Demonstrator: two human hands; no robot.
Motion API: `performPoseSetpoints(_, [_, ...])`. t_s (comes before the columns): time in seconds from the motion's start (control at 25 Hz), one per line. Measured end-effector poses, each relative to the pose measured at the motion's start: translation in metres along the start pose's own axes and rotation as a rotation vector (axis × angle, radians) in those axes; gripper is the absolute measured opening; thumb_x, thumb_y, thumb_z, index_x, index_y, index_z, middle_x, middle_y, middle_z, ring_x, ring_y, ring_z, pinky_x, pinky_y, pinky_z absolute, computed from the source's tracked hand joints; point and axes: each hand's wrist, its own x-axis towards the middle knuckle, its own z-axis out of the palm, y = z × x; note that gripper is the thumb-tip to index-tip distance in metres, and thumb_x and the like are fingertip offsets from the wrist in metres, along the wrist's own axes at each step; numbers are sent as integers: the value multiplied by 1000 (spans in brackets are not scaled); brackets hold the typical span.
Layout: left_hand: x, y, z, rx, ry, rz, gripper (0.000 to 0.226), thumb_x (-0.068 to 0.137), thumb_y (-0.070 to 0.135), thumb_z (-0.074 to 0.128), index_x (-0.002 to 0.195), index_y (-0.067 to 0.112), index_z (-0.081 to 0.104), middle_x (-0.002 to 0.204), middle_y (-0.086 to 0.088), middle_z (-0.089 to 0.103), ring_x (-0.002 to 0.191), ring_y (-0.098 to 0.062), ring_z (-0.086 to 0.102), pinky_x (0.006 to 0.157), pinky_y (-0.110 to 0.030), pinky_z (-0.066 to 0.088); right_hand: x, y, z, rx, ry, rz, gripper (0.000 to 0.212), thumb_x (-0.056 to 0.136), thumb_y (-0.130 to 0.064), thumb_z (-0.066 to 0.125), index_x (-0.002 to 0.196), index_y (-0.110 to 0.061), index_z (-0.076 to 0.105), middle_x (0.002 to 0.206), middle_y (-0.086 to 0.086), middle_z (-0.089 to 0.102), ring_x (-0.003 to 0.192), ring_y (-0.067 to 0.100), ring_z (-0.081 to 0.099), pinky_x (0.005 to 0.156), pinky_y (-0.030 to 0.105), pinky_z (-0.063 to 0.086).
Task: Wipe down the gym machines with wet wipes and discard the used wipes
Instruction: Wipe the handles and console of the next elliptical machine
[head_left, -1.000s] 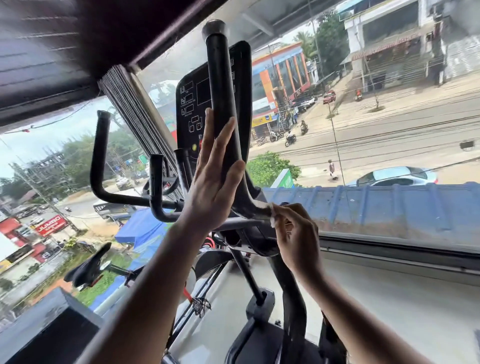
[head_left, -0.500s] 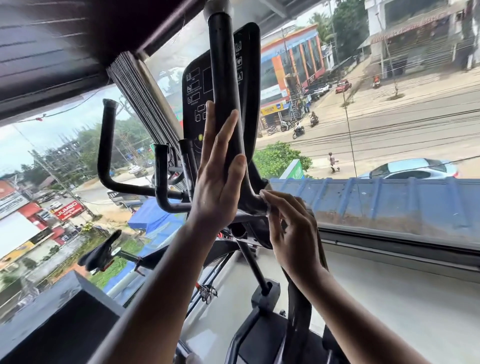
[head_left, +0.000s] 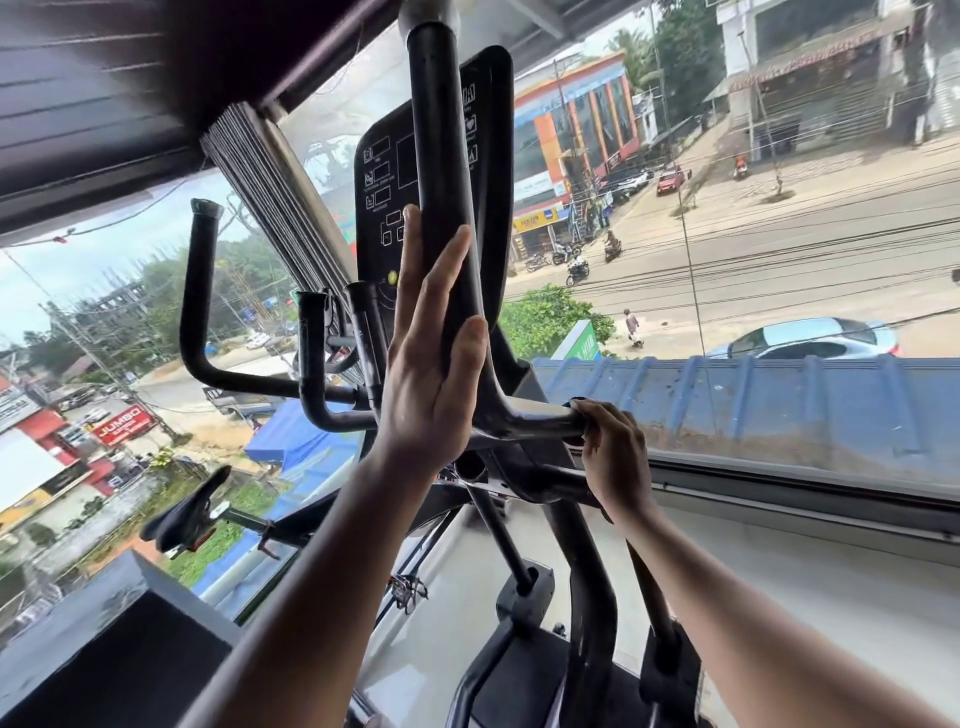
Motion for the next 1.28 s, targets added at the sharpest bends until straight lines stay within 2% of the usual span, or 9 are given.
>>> performPoseSetpoints(0.2, [0, -2, 0, -19, 0, 8, 53, 102, 10, 41, 154, -4, 38, 169, -27, 13, 160, -31, 14, 128, -43, 18, 8, -26, -15, 77, -44, 124, 38, 87, 11, 61, 112, -11, 77, 113, 6, 76, 104, 27, 71, 99, 32, 51])
performPoseSetpoints(0.36, [1, -4, 0, -32, 1, 21, 55, 104, 18, 38, 154, -5, 38, 169, -28, 13, 160, -32, 13, 128, -45, 17, -6, -82, -48, 201, -12, 14, 34, 88, 4, 65, 111, -18, 78, 109, -4, 77, 100, 15, 72, 95, 30, 54])
performPoseSetpoints(0.56, [-1, -5, 0, -35, 8, 18, 55, 104, 20, 37, 155, 0, 37, 169, -26, 13, 160, -31, 14, 128, -52, 18, -25, -163, -94, 456, -57, 11, 30, 100, -5, 56, 118, -18, 76, 111, -11, 75, 94, 2, 71, 83, 22, 58])
performPoseSetpoints(0.72, [-1, -2, 0, -35, 11, 1, 54, 104, 19, 37, 155, 2, 37, 170, -25, 12, 160, -28, 13, 129, -43, 18, -36, -185, -107, 560, -52, 28, 30, 102, -9, 56, 126, -19, 72, 99, -11, 75, 79, -6, 66, 72, 7, 48])
performPoseSetpoints(0.84, [-2, -3, 0, -31, 6, 2, 55, 103, 18, 37, 156, 2, 36, 170, -25, 12, 160, -28, 12, 129, -41, 17, -38, -178, -98, 550, 16, -9, 29, 102, -5, 56, 123, -16, 73, 100, -6, 76, 78, -5, 66, 71, 8, 48])
performPoseSetpoints(1.0, [-1, -3, 0, -31, 8, 0, 55, 104, 20, 37, 155, 0, 37, 170, -25, 12, 160, -30, 13, 129, -50, 18, -34, -129, -66, 429, 97, -113, 30, 98, 4, 58, 120, -10, 73, 112, -4, 74, 98, 5, 69, 85, 18, 54])
performPoseSetpoints(1.16, [-2, -3, 3, -43, 17, 7, 55, 104, 21, 37, 154, -3, 38, 170, -25, 13, 160, -29, 13, 129, -45, 18, -12, -41, -12, 163, 110, 41, 31, 94, 5, 59, 113, -15, 74, 109, 1, 76, 99, 24, 72, 90, 45, 57])
performPoseSetpoints(1.28, [-2, -6, 3, -38, 26, 16, 53, 105, 16, 38, 155, -1, 38, 170, -25, 13, 160, -26, 13, 128, -40, 17, -6, -11, 9, 53, 68, 123, 41, 86, 11, 61, 112, -17, 74, 116, 3, 69, 98, 27, 70, 92, 46, 58])
